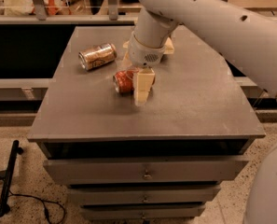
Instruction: Pick coke can
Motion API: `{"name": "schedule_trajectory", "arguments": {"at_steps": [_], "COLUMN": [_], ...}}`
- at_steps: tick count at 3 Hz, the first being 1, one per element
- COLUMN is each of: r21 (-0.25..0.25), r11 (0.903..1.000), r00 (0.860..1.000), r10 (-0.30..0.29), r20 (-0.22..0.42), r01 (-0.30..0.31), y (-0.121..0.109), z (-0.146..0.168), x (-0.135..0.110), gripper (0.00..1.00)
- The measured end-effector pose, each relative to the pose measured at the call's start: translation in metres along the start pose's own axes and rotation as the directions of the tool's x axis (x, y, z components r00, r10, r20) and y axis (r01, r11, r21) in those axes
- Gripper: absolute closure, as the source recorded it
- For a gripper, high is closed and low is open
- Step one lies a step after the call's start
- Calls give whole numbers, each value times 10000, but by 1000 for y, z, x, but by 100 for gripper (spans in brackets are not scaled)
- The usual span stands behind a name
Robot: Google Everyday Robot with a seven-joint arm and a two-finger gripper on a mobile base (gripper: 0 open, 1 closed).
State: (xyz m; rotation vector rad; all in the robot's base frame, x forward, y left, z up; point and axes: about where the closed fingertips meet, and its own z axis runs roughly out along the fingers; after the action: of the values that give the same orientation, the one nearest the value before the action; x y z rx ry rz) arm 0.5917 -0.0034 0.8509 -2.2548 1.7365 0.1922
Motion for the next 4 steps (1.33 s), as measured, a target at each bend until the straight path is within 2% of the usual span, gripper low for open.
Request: {"name": "schedule_trajectory", "arguments": {"at_steps": [2, 3, 4], "r21": [-68, 400, 1180], "r11": [9998, 9986, 9928], "r00": [9996, 9993, 9987], "r10": [-204, -351, -252], "r20": [193, 157, 450], "r01": [206, 345, 197], "y": [1, -5, 13], "z": [5, -10, -49], "x": [-3, -5, -13], "gripper": [65, 88, 100]}}
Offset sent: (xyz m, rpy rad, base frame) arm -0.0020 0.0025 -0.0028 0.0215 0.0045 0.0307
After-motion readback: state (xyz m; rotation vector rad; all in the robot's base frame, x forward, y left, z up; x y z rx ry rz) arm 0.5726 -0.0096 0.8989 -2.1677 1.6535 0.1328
